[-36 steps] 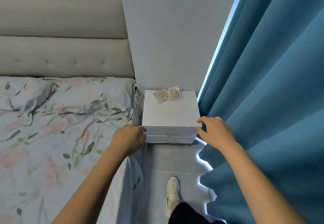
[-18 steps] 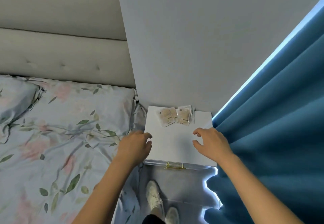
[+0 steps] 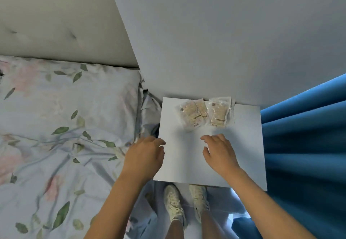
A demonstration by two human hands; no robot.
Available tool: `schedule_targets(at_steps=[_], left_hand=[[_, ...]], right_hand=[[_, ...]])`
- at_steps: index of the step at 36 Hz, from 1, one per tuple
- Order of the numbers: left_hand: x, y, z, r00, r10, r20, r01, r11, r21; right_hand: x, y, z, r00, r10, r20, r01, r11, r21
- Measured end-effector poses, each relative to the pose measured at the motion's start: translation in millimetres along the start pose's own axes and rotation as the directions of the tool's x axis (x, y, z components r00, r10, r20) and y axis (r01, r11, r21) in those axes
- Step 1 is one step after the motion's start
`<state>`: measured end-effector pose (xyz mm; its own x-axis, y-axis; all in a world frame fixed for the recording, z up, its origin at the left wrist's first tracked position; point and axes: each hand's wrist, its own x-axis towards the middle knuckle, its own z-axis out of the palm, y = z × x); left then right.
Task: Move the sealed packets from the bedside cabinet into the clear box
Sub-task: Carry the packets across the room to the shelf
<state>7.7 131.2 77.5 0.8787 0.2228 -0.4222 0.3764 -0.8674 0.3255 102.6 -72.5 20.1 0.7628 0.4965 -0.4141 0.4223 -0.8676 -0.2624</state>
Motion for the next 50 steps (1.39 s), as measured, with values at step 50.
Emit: schedule_targets(at_steps=[50], left_hand=[[112,-7,125,0.795,-0.589,0.148,0.261,0.111,-0.959]], right_hand=[[157,5,94,0.936,0.330,-0.126,-0.282,0.912,0.297]])
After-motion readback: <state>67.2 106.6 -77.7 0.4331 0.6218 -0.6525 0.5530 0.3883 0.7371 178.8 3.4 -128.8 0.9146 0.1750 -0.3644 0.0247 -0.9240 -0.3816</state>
